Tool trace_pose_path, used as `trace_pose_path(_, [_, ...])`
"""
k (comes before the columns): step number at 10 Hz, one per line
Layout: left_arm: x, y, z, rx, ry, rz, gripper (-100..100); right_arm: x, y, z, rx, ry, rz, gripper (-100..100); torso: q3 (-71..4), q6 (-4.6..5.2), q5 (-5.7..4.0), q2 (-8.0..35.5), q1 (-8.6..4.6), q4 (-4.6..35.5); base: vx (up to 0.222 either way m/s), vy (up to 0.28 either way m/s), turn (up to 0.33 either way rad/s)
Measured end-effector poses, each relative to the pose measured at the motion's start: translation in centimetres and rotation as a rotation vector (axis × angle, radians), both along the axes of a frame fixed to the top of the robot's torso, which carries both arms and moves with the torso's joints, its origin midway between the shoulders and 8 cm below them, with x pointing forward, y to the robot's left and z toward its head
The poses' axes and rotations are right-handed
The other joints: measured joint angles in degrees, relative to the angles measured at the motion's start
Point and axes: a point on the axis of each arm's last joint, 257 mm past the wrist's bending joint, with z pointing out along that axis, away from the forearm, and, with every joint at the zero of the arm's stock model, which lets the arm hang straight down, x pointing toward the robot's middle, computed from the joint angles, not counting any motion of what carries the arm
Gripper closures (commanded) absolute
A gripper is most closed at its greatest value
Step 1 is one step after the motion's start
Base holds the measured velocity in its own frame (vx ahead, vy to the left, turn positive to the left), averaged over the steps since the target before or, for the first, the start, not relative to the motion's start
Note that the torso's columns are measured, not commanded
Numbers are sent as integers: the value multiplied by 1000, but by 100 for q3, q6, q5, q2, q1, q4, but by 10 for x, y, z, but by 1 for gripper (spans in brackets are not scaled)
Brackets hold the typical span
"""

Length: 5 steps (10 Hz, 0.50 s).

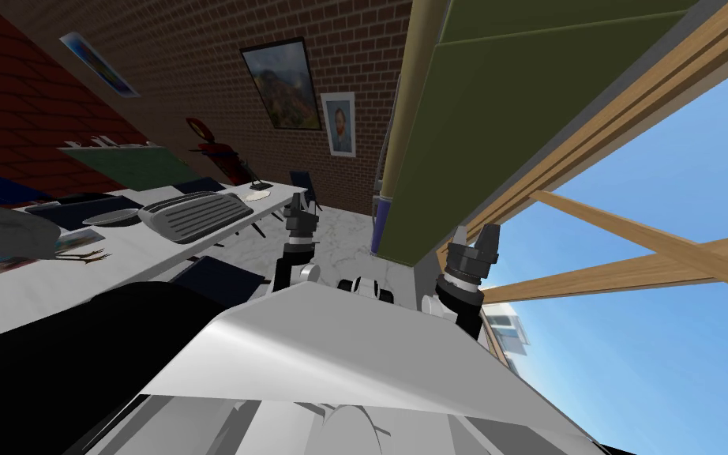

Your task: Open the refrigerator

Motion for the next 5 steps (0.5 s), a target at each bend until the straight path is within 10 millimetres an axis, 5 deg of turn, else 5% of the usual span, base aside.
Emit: trace_pose_path(5, [0,0,0,0,0,0,0,4,8,-11,54,30,171,-100,-27,2,-1,29,-2,26,46,6,76])
